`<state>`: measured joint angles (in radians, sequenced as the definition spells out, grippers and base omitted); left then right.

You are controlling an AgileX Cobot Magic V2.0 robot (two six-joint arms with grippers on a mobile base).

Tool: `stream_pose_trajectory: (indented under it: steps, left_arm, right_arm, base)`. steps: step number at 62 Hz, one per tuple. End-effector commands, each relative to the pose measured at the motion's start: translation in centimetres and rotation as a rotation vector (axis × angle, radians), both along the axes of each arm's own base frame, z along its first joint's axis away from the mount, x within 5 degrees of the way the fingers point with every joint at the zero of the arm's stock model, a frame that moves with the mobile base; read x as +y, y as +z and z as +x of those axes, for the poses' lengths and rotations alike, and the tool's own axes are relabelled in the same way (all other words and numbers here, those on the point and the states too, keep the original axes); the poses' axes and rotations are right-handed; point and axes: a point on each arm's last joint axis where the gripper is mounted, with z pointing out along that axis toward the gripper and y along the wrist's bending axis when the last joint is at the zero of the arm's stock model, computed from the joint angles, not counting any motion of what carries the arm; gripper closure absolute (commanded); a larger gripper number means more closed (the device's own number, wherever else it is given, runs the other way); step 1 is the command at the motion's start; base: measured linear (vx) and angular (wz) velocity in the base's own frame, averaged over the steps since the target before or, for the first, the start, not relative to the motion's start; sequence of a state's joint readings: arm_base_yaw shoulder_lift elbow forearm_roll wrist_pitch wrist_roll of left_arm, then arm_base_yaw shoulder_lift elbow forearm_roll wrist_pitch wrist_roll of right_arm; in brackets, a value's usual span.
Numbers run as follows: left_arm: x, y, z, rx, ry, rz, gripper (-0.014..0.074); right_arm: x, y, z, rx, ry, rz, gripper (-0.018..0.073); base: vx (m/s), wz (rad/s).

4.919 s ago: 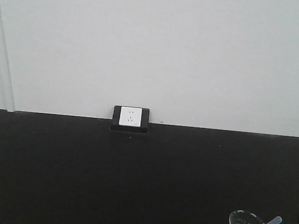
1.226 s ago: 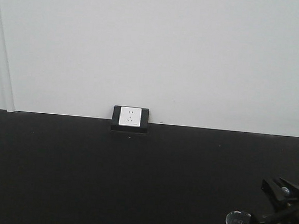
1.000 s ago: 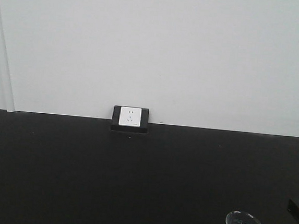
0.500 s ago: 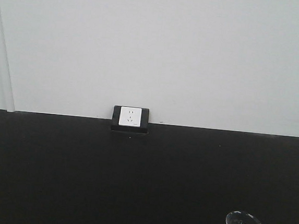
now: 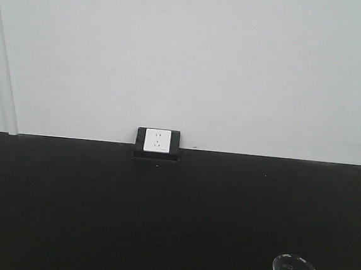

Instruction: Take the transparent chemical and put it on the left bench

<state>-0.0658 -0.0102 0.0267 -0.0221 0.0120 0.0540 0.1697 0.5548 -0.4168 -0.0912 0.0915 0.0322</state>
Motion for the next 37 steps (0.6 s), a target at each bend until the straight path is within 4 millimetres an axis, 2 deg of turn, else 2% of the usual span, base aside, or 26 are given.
stream_pose_trajectory:
  steps: [1,37]
  left_arm:
    - [0.02,0.27,-0.15,-0.081,-0.001,-0.014,0.06]
    - [0.02,0.27,-0.15,-0.081,-0.001,-0.014,0.06]
  right_arm:
    - [0.07,1.76,0.04,-0.11,0.008,0.003,0.0559]
    - [0.07,1.76,0.04,-0.11,0.008,0.003,0.0559]
  base:
    - [0.0,0.0]
    - [-0.04,-0.04]
